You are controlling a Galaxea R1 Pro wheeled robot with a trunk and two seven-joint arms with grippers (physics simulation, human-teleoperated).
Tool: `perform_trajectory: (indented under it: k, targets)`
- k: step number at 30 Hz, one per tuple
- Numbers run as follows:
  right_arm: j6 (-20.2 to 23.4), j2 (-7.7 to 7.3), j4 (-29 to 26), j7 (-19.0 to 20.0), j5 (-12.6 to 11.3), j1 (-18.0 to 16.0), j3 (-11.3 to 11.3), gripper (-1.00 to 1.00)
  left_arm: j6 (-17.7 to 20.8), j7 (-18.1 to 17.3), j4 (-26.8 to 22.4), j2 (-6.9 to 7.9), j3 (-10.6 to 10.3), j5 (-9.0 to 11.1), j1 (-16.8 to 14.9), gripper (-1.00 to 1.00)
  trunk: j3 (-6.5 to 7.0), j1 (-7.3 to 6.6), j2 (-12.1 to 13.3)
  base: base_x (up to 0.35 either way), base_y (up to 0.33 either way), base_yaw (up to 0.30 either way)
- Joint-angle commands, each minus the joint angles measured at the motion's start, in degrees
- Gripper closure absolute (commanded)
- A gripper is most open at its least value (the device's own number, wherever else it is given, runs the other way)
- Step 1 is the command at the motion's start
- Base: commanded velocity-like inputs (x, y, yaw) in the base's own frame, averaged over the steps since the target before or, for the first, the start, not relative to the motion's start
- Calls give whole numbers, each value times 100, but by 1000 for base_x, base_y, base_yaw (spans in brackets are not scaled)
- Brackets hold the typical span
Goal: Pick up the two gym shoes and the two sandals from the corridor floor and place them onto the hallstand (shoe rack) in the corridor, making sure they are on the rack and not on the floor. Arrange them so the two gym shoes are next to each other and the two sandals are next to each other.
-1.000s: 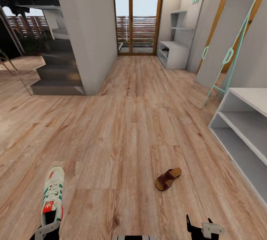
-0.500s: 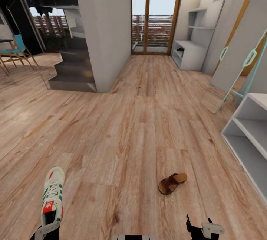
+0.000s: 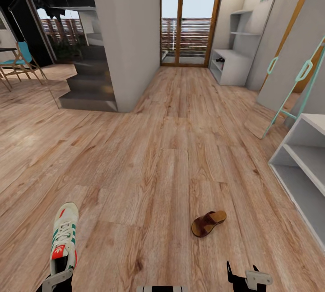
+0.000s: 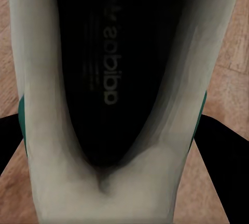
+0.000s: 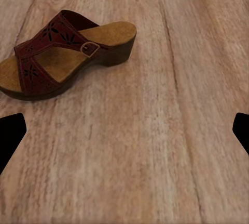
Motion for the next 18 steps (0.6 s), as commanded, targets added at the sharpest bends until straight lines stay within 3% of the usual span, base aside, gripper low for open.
perform_trajectory:
  k: [1, 6, 18]
  targets:
    - [-16, 0, 8, 13, -23, -2, -3, -100, -6, -59, 8, 1, 12, 58, -3, 100, -4, -1, -2, 0, 0, 0]
    - [-15, 0, 11, 10, -22, -3, -3, -100, -6, -56, 12, 1, 12, 58, -3, 100, -4, -1, -2, 0, 0, 0]
    - [-15, 2, 11, 9, -31, -3, -3, -100, 2, -41, 7, 1, 12, 58, -3, 100, -4, -1, -2, 0, -256, 12]
